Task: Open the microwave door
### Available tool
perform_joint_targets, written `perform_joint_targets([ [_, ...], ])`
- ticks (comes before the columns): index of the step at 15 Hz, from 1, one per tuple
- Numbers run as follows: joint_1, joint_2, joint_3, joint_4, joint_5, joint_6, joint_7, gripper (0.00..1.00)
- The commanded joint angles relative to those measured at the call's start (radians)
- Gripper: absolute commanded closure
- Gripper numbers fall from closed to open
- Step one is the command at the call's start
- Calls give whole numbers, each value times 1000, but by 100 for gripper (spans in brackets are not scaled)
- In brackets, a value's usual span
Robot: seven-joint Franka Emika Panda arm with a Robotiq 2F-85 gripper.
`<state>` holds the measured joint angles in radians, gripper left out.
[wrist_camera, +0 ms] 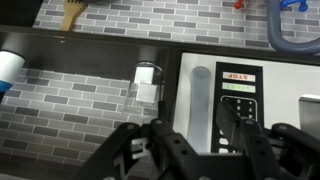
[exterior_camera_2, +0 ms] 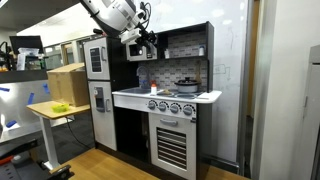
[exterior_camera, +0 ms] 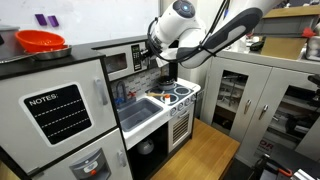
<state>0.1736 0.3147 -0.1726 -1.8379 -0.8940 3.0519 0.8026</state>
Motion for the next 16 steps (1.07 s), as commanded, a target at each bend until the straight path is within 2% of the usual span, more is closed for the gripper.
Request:
perform_joint_targets([
  [1, 1, 22, -3, 30, 0, 13, 9, 76],
  [4, 11, 17, -5, 26, -5, -1, 15, 97],
  [5, 17, 14, -7, 23, -7, -6, 26, 99],
  [6, 20, 10, -8, 20, -11, -10, 48, 95],
  [12, 67, -16, -34, -5, -69, -46, 152, 95],
  [16, 126, -45, -60, -23, -166, -126, 277, 95],
])
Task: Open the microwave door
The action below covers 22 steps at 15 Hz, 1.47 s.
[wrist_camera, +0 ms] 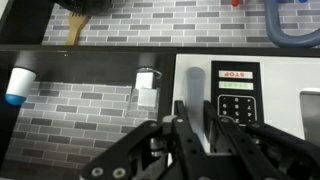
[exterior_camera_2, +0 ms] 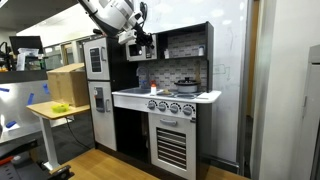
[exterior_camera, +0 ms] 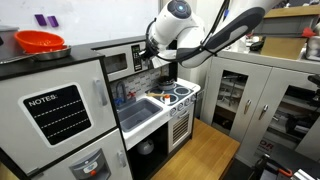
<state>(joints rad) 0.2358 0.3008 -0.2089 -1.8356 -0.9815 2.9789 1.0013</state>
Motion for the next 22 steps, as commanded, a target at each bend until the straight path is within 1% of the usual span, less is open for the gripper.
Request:
perform_joint_targets([
  [1, 76, -43, -25, -34, -107, -75, 113, 95],
  [8, 153, -143, 0, -139, -293, -252, 363, 95],
  [9, 164, -155, 7, -154, -309, -273, 377, 55],
  [10, 174, -169, 13, -172, -318, -298, 394, 54],
  [11, 182, -181, 20, -190, -321, -317, 388, 50],
  [13, 199, -199, 31, -213, -328, -345, 390, 37],
  [16, 217, -218, 41, -238, -327, -361, 393, 15],
  [18, 225, -223, 47, -249, -308, -380, 395, 1],
  [19, 121, -228, 170, -257, -238, -449, 376, 0],
  [21, 104, -228, 221, -266, -139, -546, 374, 0],
  [22, 97, -228, 250, -264, -93, -622, 382, 0],
])
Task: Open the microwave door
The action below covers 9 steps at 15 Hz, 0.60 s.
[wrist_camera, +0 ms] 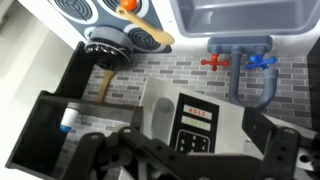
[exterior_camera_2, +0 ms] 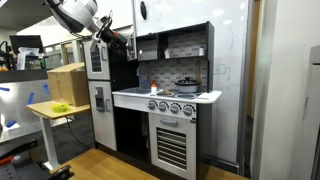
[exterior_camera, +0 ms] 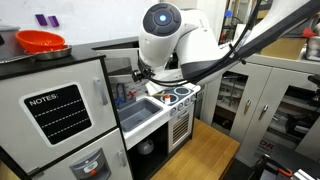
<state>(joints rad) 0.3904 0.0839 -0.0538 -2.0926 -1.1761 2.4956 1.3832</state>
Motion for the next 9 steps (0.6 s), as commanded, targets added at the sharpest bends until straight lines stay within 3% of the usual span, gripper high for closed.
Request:
perform_joint_targets([
  [1, -62, -9, 120, -1, 141, -205, 6, 0],
  [5, -75, -2, 182, 31, 245, -423, 31, 0],
  [9, -91, -9, 206, 21, 227, -398, 26, 0],
])
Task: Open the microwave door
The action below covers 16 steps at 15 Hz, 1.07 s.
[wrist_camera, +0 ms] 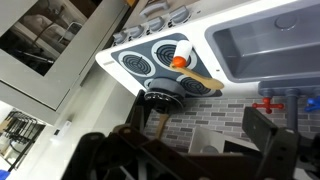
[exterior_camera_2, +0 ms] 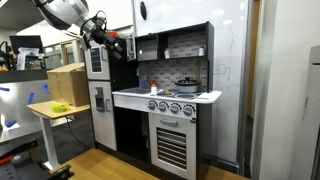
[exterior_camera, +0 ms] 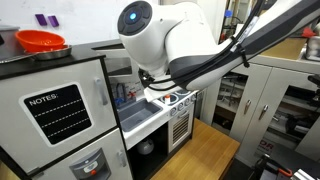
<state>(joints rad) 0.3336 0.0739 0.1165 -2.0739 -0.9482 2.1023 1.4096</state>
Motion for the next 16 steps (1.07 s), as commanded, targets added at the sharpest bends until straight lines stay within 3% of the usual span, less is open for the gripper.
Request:
perform_joint_targets([
  [1, -35, -3, 38, 2, 0, -4, -1, 0],
  [9, -40, -34, 38, -6, 20, -37, 38, 0],
  [12, -57, -121, 42, -25, 119, -56, 27, 0],
  [16, -82, -265, 31, -54, 358, 26, -61, 0],
])
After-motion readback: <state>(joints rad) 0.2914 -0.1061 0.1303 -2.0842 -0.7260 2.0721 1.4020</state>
